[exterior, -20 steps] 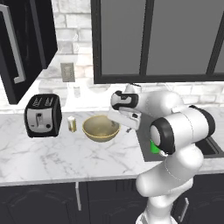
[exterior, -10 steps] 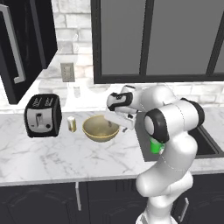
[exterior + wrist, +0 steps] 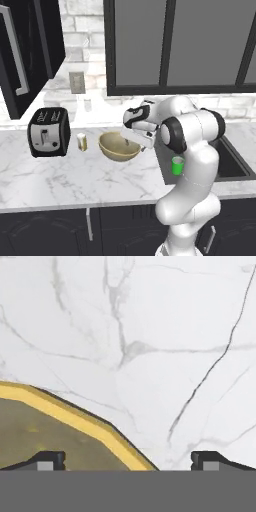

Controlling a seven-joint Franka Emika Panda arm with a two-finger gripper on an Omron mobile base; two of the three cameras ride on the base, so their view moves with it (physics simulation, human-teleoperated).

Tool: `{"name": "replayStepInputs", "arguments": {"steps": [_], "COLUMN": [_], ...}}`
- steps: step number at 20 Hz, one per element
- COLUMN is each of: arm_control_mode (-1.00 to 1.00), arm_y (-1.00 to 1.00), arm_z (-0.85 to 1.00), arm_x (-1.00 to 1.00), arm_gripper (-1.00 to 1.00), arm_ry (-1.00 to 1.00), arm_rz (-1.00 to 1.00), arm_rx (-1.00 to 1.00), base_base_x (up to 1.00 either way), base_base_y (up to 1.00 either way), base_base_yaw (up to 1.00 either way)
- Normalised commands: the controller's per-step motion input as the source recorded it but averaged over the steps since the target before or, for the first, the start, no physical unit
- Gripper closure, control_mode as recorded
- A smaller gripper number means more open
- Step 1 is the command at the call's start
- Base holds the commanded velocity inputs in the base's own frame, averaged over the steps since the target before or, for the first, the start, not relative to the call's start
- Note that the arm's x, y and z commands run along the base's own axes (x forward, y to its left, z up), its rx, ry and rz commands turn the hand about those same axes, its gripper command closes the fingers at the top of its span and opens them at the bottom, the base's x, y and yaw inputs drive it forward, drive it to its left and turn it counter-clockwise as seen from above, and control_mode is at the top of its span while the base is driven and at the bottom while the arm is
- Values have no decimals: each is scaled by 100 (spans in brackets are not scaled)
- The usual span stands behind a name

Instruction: Pick the mug and place it in the sink. Pick the bowl and place it in the open cabinet and then close the cabinet.

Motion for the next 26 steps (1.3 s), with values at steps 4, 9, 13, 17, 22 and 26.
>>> {"name": "replayStepInputs", "arguments": {"steps": [4,9,13,17,22,26], "arm_control_mode": [-100,-100,-100,-100,-100,-100], "arm_y": [27,32,30,4,0,-11], "arm_z": [-32,0,0,21,18,44], "arm_x": [1,-4,-12,-14,-37,-29], "arm_gripper": [100,100,100,100,100,100], "arm_ry": [0,-4,-2,-6,-14,-23], "arm_rz": [0,0,0,0,0,0], "arm_rx": [0,0,0,0,0,0], "base_base_x": [0,0,0,0,0,0], "base_base_y": [0,0,0,0,0,0], "base_base_yaw": [0,0,0,0,0,0]}}
